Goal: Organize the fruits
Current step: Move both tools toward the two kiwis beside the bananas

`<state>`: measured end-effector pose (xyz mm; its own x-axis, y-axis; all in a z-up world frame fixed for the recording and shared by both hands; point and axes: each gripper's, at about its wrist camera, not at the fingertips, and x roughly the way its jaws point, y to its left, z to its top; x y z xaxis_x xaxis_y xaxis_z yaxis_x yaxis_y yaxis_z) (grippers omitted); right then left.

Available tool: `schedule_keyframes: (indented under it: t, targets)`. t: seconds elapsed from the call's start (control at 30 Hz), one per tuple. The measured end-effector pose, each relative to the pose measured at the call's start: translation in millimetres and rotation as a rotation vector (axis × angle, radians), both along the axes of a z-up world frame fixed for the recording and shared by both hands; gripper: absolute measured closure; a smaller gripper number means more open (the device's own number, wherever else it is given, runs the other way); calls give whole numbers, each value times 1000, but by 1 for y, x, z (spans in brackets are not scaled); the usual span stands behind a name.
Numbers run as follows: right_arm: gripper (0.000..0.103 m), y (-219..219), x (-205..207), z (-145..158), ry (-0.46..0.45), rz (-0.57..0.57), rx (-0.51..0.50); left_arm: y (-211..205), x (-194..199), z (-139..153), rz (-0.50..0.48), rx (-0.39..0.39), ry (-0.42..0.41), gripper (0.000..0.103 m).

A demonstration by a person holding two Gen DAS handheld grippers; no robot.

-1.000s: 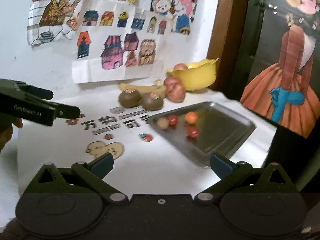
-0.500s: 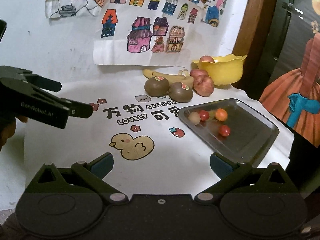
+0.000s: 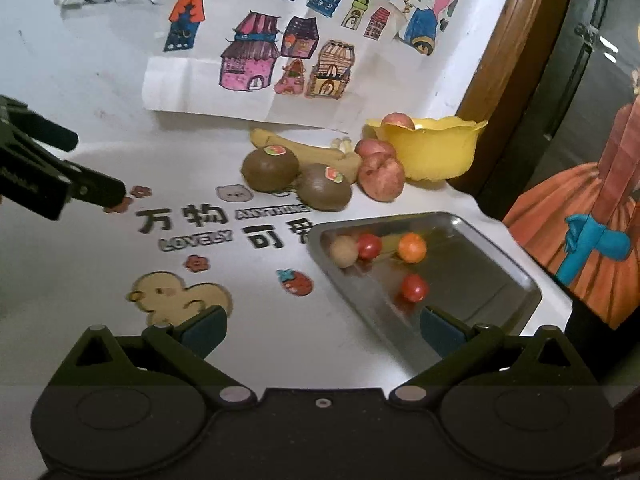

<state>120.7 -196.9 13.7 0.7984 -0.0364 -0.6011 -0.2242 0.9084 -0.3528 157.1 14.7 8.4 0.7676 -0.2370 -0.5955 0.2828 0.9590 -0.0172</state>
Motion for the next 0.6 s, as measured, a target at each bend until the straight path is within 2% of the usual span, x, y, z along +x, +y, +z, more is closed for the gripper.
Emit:
schedule_keyframes:
  t: [0.1, 0.3, 0.43, 0.6]
  targets:
    - [1, -3, 8, 0, -34, 13, -16, -5, 9, -1, 2, 6, 1, 0]
    - [1, -8, 32, -1, -53, 51, 14, -17, 30, -3, -3, 19, 8, 0]
    - [1, -11, 51, -2, -56, 92, 47, -26, 47, -3, -7, 28, 0, 0]
    - [1, -12, 78, -8, -54, 139, 38, -34, 75, -3, -1, 14, -16, 0]
